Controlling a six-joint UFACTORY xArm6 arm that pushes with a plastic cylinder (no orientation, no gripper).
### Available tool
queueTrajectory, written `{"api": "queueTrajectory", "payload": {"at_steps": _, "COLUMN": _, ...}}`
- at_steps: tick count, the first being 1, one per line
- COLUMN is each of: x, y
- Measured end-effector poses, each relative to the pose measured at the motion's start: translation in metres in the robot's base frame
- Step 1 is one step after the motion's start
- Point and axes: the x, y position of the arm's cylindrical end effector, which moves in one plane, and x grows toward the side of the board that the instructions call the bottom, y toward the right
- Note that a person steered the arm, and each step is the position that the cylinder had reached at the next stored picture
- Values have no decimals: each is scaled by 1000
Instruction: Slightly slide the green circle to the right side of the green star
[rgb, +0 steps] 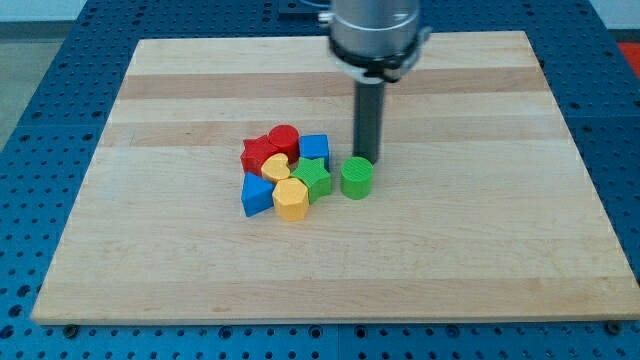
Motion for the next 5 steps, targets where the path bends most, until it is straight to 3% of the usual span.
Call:
{"api": "queueTrajectory", "payload": {"at_steps": 1, "x": 2, "y": 28}}
{"api": "queueTrajectory", "payload": {"at_steps": 2, "x": 22, "y": 26}}
{"api": "queueTrajectory", "payload": {"at_steps": 5, "x": 25, "y": 12}}
